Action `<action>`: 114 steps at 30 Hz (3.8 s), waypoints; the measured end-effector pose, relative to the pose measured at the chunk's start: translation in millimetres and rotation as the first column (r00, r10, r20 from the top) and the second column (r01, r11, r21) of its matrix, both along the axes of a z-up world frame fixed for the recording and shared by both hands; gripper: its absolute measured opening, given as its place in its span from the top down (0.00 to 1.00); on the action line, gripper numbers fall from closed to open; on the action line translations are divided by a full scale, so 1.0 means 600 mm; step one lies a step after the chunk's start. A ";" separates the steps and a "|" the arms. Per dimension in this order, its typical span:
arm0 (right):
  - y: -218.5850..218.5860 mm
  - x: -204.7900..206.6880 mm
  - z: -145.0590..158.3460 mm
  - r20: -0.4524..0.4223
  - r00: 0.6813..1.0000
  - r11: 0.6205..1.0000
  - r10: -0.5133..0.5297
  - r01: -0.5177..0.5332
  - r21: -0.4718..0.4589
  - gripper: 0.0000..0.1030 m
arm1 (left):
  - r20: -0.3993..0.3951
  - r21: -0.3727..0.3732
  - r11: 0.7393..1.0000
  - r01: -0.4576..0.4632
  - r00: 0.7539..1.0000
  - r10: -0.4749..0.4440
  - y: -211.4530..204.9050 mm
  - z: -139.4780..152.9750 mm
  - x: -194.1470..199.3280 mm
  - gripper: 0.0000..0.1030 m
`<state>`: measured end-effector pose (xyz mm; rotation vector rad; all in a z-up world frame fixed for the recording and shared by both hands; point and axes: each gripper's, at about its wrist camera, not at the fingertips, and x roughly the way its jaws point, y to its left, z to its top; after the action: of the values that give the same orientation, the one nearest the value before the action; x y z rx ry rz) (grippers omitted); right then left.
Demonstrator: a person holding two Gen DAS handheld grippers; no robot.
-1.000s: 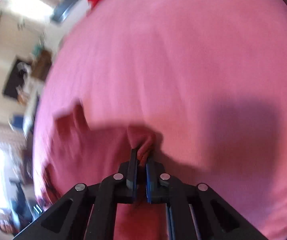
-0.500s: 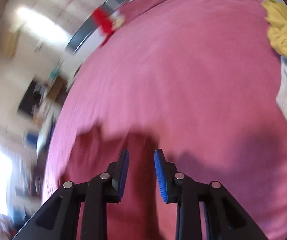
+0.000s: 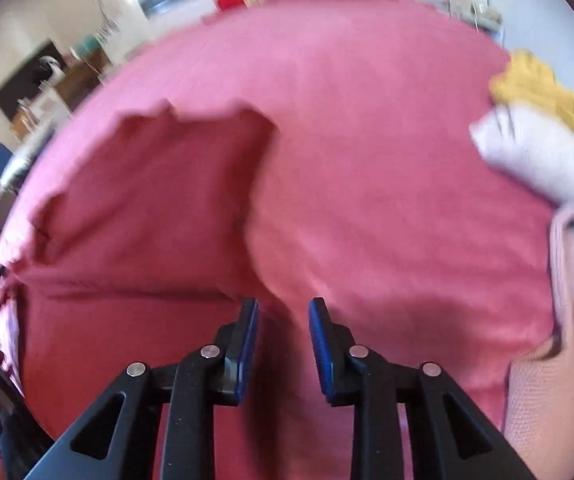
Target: Fold clothes
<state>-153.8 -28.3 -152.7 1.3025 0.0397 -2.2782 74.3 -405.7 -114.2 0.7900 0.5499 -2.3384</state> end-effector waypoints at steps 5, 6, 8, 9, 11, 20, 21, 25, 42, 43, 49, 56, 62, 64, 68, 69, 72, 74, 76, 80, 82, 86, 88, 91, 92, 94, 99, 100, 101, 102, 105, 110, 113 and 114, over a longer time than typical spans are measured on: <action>-0.090 -0.007 -0.003 -0.036 0.991 0.992 0.125 -0.125 0.008 0.74 | -0.020 0.087 0.996 0.027 0.999 -0.025 -0.004 -0.004 -0.012 0.22; -0.103 -0.015 -0.025 -0.007 0.992 0.989 0.130 -0.129 0.068 0.74 | -0.017 0.084 0.996 0.037 0.999 -0.035 -0.004 -0.004 -0.017 0.22; -0.124 -0.029 -0.067 0.048 0.993 0.977 0.105 -0.112 0.182 0.75 | -0.012 0.054 0.996 0.075 0.997 -0.075 -0.007 0.001 -0.031 0.22; -0.118 -0.027 -0.077 0.042 0.994 0.982 0.100 -0.106 0.157 0.74 | -0.006 0.035 0.995 0.094 0.996 -0.094 -0.009 0.004 -0.037 0.22; -0.107 -0.022 -0.082 0.038 0.995 0.988 0.095 -0.099 0.119 0.74 | 0.017 0.008 0.987 0.160 0.987 -0.160 -0.020 0.007 -0.057 0.21; -0.116 -0.008 -0.086 0.005 0.995 0.988 0.101 -0.101 0.120 0.73 | 0.040 0.149 0.904 0.400 0.911 -0.410 -0.039 -0.016 -0.121 0.61; -0.112 -0.012 -0.084 0.001 0.995 0.988 0.102 -0.102 0.118 0.73 | 0.030 0.164 0.895 0.414 0.905 -0.424 -0.036 -0.019 -0.124 0.61; -0.101 -0.021 -0.086 -0.011 0.994 0.989 0.109 -0.108 0.102 0.73 | 0.040 0.181 0.877 0.445 0.888 -0.459 -0.025 -0.032 -0.130 0.62; -0.097 -0.018 -0.084 -0.038 0.994 0.992 0.099 -0.095 0.086 0.73 | 0.031 0.299 0.898 0.324 0.937 -0.349 -0.060 -0.022 -0.094 0.93; -0.098 -0.018 -0.084 -0.038 0.995 0.992 0.097 -0.093 0.086 0.73 | 0.057 0.294 0.900 0.321 0.934 -0.352 -0.057 -0.028 -0.100 0.91; -0.096 -0.016 -0.084 -0.033 0.995 0.993 0.089 -0.087 0.076 0.73 | 0.033 0.359 0.877 0.321 0.934 -0.355 -0.055 -0.048 -0.108 0.49; -0.095 -0.015 -0.084 -0.040 0.995 0.994 0.090 -0.087 0.072 0.73 | 0.122 0.281 0.897 0.340 0.915 -0.385 -0.031 -0.049 -0.128 0.50; -0.097 -0.014 -0.085 -0.044 0.995 0.994 0.090 -0.087 0.072 0.73 | 0.069 0.315 0.895 0.315 0.933 -0.353 -0.045 -0.041 -0.107 0.90; -0.097 -0.014 -0.085 -0.043 0.995 0.993 0.093 -0.090 0.074 0.73 | 0.014 0.334 0.896 0.292 0.949 -0.314 -0.057 -0.031 -0.088 0.91; -0.095 -0.015 -0.084 -0.040 0.995 0.993 0.093 -0.090 0.073 0.73 | -0.083 0.361 0.898 0.252 0.968 -0.238 -0.071 -0.008 -0.048 0.95; -0.095 -0.014 -0.084 -0.039 0.995 0.993 0.092 -0.089 0.072 0.73 | -0.099 0.365 0.900 0.238 0.971 -0.217 -0.070 -0.005 -0.043 0.95; -0.096 -0.012 -0.083 -0.041 0.995 0.993 0.093 -0.089 0.075 0.73 | -0.104 0.333 0.925 0.185 0.982 -0.159 -0.071 0.003 -0.019 0.96; -0.097 -0.011 -0.083 -0.043 0.995 0.993 0.094 -0.091 0.078 0.73 | -0.065 0.367 0.921 0.127 0.992 -0.111 -0.086 -0.015 -0.011 0.96; -0.098 -0.010 -0.083 -0.044 0.995 0.993 0.094 -0.090 0.080 0.73 | -0.019 0.407 0.908 0.095 0.995 -0.096 -0.093 -0.036 -0.005 0.96; -0.100 -0.014 -0.075 -0.016 0.995 0.991 0.098 -0.096 0.093 0.73 | -0.030 0.350 0.931 0.099 0.995 -0.094 -0.063 -0.017 0.001 0.96; -0.103 -0.016 -0.052 -0.017 0.996 0.992 0.088 -0.086 0.096 0.74 | -0.067 0.281 0.944 0.175 0.984 -0.163 -0.020 0.015 -0.025 0.96; -0.134 -0.010 0.008 -0.113 0.983 0.985 0.146 -0.154 -0.073 0.73 | -0.041 0.165 0.910 0.381 0.924 -0.380 0.074 0.029 -0.124 0.94; -0.181 -0.013 0.019 -0.122 0.964 0.964 0.236 -0.248 -0.098 0.73 | 0.014 0.163 0.887 0.432 0.898 -0.440 0.111 0.008 -0.178 0.94; -0.265 -0.024 0.008 -0.089 0.912 0.904 0.401 -0.409 -0.122 0.73 | 0.082 0.149 0.899 0.412 0.901 -0.426 0.127 -0.028 -0.218 0.94; -0.292 -0.028 -0.006 -0.059 0.889 0.882 0.454 -0.458 -0.111 0.74 | 0.101 0.131 0.916 0.378 0.915 -0.392 0.120 -0.035 -0.218 0.94; -0.344 -0.038 -0.038 0.001 0.843 0.842 0.538 -0.537 -0.047 0.79 | 0.117 0.096 0.944 0.316 0.938 -0.326 0.106 -0.048 -0.209 0.94; -0.356 -0.118 -0.059 -0.039 0.896 0.896 0.443 -0.442 0.028 0.98 | 0.097 -0.003 0.953 0.302 0.949 -0.301 0.099 -0.054 -0.180 0.94; -0.349 -0.133 -0.057 -0.064 0.917 0.919 0.394 -0.390 0.063 0.93 | 0.088 -0.008 0.954 0.299 0.951 -0.298 0.101 -0.050 -0.179 0.94; -0.340 -0.147 -0.056 -0.053 0.932 0.932 0.360 -0.357 0.058 0.93 | 0.075 -0.008 0.956 0.295 0.953 -0.293 0.102 -0.045 -0.179 0.94; -0.325 -0.155 -0.051 -0.026 0.943 0.943 0.332 -0.332 -0.003 0.93 | 0.061 -0.008 0.957 0.290 0.955 -0.289 0.102 -0.040 -0.178 0.94; -0.293 -0.121 -0.013 -0.074 0.944 0.935 0.321 -0.328 -0.133 0.81 | -0.047 -0.052 0.974 0.220 0.974 -0.222 0.105 -0.006 -0.148 0.84; -0.341 -0.025 -0.039 -0.026 0.854 0.839 0.519 -0.515 -0.179 0.81 | -0.019 -0.143 0.968 0.208 0.977 -0.213 0.130 -0.012 -0.160 0.56; -0.366 -0.026 -0.076 -0.012 0.838 0.832 0.545 -0.542 -0.118 0.89 | 0.196 -0.123 0.969 0.212 0.963 -0.186 0.110 -0.054 -0.197 0.54; -0.358 -0.039 -0.079 -0.015 0.854 0.847 0.520 -0.517 -0.126 0.96 | 0.178 -0.082 0.974 0.210 0.965 -0.193 0.098 -0.057 -0.195 0.54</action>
<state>-177.0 -243.1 -200.0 1.0852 0.2138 -1.7725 -42.5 -346.9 -148.3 1.0274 0.2874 -2.4306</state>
